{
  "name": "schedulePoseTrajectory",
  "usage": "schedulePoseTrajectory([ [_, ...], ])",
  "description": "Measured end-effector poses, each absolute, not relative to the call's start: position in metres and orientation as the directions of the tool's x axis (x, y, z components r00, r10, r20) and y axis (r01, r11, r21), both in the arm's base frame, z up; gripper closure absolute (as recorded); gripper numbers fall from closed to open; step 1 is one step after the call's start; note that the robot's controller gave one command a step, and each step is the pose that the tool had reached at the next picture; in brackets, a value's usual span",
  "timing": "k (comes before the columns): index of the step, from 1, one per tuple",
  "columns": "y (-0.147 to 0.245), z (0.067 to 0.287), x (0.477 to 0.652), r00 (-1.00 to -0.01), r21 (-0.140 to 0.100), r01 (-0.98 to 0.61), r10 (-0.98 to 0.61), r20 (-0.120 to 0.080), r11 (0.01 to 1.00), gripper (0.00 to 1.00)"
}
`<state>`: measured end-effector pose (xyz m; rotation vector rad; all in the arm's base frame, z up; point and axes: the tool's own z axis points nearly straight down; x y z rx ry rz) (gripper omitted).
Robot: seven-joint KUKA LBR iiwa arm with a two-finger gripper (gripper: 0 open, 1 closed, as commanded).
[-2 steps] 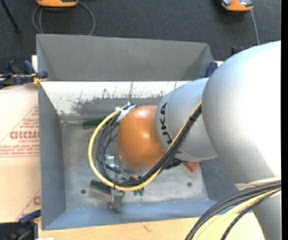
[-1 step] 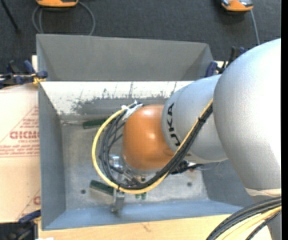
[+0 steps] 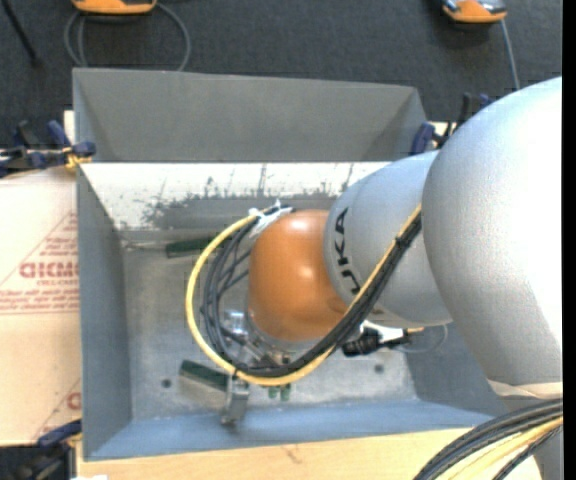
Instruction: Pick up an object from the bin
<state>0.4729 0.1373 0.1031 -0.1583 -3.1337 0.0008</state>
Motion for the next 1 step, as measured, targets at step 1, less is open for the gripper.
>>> schedulePoseTrajectory([
  [1,0.1363,0.0696,0.4863,-0.972,-0.002,0.236,0.236,0.005,0.972,0.0],
])
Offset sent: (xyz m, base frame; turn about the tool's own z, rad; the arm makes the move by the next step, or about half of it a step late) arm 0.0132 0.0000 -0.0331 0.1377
